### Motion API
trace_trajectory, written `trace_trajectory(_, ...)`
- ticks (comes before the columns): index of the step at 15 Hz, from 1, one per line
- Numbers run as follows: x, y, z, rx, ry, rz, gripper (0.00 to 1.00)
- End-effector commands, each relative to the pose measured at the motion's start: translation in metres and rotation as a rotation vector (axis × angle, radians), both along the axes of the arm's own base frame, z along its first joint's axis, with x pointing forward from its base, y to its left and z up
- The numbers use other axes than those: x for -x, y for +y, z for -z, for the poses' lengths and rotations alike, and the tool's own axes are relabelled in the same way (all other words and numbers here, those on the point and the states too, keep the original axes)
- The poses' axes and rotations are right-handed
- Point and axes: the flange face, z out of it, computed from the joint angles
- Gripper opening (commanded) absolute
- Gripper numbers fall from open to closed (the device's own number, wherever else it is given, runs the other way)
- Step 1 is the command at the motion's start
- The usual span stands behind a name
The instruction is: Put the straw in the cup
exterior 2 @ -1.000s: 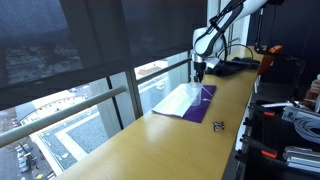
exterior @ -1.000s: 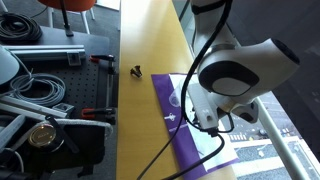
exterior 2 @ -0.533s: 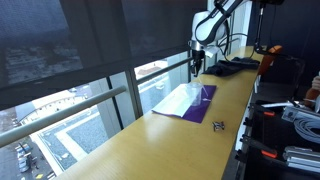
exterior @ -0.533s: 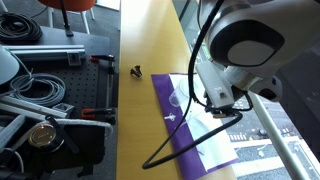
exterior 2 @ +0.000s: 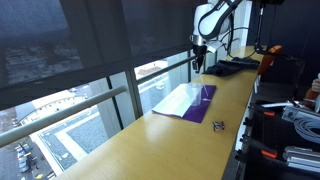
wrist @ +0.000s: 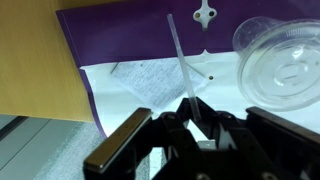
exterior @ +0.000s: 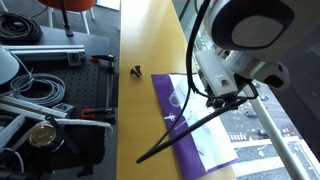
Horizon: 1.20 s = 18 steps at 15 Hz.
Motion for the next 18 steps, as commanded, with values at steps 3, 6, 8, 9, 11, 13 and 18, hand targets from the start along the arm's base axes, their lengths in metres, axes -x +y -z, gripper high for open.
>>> trace_trajectory(3,0.020,-0.008,0.010,0.045,0.036,-0.004,0.02)
trace_trajectory(6,0.025,-0.010,0.017,0.061,0.059,-0.009,0.36)
trace_trajectory(8,0.027,-0.012,0.020,0.065,0.069,-0.010,0.51)
trace_trajectory(9,0.027,-0.013,0.021,0.067,0.073,-0.009,0.57)
trace_trajectory(11,0.027,-0.016,0.022,0.070,0.077,-0.007,0.67)
trace_trajectory(13,0.027,-0.019,0.023,0.067,0.081,0.000,0.35)
trace_trajectory(18,0.030,-0.031,0.041,0.065,0.096,0.006,0.69)
